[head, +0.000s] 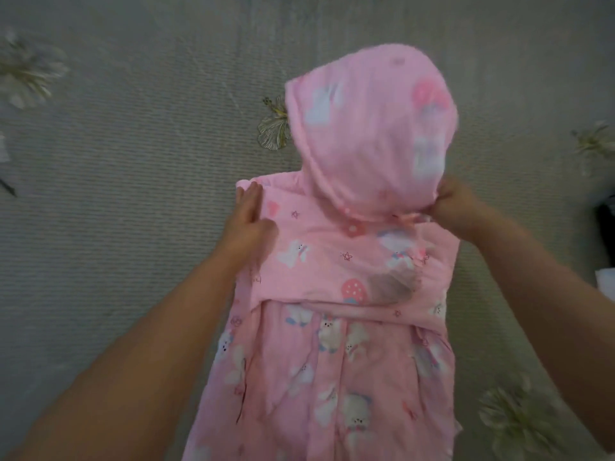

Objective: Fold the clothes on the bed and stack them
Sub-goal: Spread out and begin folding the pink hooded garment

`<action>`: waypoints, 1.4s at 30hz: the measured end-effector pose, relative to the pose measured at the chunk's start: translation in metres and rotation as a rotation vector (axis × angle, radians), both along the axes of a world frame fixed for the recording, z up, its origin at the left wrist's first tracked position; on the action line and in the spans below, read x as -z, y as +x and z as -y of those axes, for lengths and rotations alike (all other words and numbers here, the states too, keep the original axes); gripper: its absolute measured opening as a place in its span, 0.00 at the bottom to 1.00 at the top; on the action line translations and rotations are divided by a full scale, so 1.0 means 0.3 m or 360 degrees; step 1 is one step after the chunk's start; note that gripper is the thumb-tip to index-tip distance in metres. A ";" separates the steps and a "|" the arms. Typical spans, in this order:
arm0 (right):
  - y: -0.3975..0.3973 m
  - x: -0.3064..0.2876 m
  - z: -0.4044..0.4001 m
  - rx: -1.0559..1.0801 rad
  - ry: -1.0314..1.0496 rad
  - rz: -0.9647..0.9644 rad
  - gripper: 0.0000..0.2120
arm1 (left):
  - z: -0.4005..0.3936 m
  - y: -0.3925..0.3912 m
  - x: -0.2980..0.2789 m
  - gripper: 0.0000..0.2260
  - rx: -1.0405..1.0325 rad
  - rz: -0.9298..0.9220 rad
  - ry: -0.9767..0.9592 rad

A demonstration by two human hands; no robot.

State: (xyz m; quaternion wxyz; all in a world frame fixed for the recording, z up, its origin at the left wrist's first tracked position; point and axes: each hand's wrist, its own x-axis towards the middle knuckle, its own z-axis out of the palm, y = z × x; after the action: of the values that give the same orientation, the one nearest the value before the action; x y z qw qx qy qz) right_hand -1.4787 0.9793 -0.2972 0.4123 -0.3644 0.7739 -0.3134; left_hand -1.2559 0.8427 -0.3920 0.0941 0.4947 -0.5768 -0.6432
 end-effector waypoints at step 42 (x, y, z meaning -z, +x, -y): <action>0.540 0.072 -0.509 -0.0121 -0.0363 -0.2190 0.14 | -0.461 0.169 -0.403 0.21 0.1186 0.0652 -0.2397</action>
State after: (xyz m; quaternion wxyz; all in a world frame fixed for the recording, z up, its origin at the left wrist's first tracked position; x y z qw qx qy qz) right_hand -1.3165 1.1321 -0.3189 -0.2017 -0.5479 0.8082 -0.0763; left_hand -1.2053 0.9810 -0.2711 0.0739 0.1854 -0.9796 0.0231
